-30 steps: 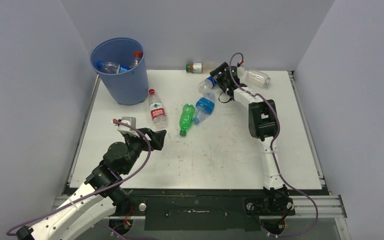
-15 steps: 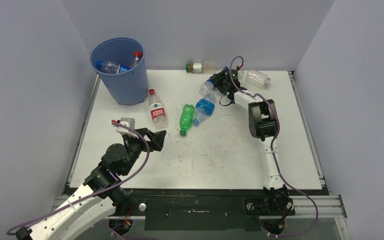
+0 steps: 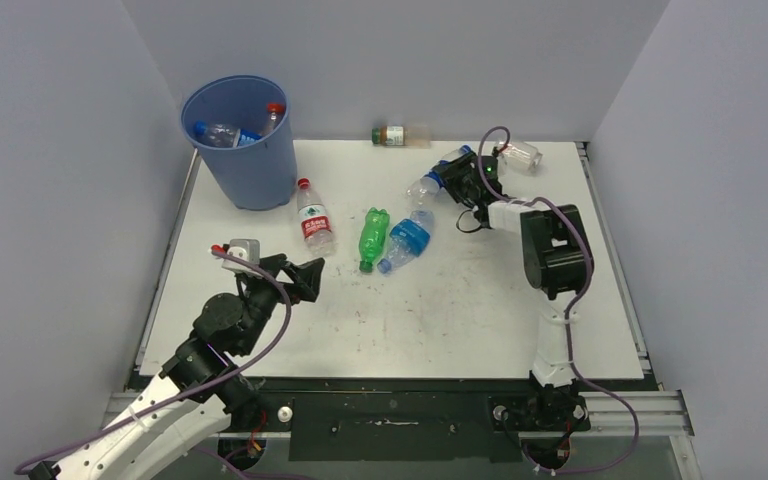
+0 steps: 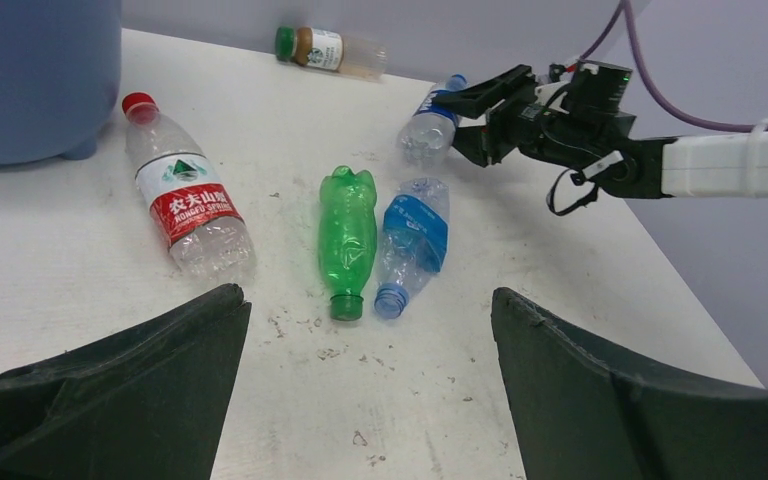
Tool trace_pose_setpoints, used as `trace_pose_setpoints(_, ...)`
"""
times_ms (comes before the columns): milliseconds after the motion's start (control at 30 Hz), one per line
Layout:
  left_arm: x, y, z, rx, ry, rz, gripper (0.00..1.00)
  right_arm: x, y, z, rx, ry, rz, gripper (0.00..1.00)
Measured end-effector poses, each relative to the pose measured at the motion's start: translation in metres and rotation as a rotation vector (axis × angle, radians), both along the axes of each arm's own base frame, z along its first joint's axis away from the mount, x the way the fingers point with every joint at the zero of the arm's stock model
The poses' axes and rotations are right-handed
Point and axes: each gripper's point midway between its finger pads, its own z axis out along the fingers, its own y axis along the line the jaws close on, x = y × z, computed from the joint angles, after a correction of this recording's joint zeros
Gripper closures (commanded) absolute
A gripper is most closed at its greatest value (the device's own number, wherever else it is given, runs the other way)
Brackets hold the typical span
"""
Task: Put the plastic bottles in the bin
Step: Pick up the plastic bottle from the corner of the board.
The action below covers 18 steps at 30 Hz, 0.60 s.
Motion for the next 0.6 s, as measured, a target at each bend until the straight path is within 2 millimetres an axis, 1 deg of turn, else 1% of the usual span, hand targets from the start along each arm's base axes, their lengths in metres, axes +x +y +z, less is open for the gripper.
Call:
trace_pose_setpoints(33, 0.000, 0.001, 0.001, 0.000, -0.004, 0.003, 0.10, -0.005, -0.003, 0.011, 0.006, -0.019, 0.001, 0.66)
trace_pose_setpoints(100, 0.000, 0.003, 0.003, 0.002, -0.012, 0.011, 0.10, -0.017, -0.005, 0.039, 0.020, -0.077, 0.008, 0.66)
trace_pose_setpoints(267, 0.000, 0.004, 0.004, 0.005, -0.015, 0.015, 0.10, -0.056, -0.010, 0.132, 0.055, -0.306, 0.044, 0.66)
trace_pose_setpoints(333, 0.001, 0.003, 0.003, 0.006, -0.012, 0.014, 0.09, -0.076, -0.008, 0.165, 0.062, -0.410, 0.081, 0.66)
trace_pose_setpoints(367, 0.001, 0.002, 0.003, 0.004, -0.011, 0.013, 0.08, -0.090, -0.006, 0.180, 0.062, -0.465, 0.108, 0.66)
trace_pose_setpoints(400, 0.002, 0.001, 0.003, -0.001, -0.011, 0.012, 0.08, -0.101, -0.004, 0.188, 0.057, -0.500, 0.129, 0.66)
trace_pose_setpoints(433, 0.003, -0.001, 0.004, -0.008, -0.011, 0.008, 0.07, -0.119, 0.001, 0.196, 0.042, -0.543, 0.164, 0.66)
trace_pose_setpoints(467, 0.003, -0.004, 0.006, -0.020, -0.012, 0.001, 0.05, -0.137, 0.009, 0.200, 0.025, -0.572, 0.202, 0.66)
trace_pose_setpoints(533, 0.004, -0.011, 0.012, -0.054, -0.022, -0.024, 0.03, -0.175, 0.032, 0.203, -0.025, -0.619, 0.300, 0.66)
trace_pose_setpoints(600, 0.004, -0.019, 0.019, -0.083, -0.033, -0.053, 0.03, -0.221, 0.063, 0.205, -0.084, -0.668, 0.433, 0.66)
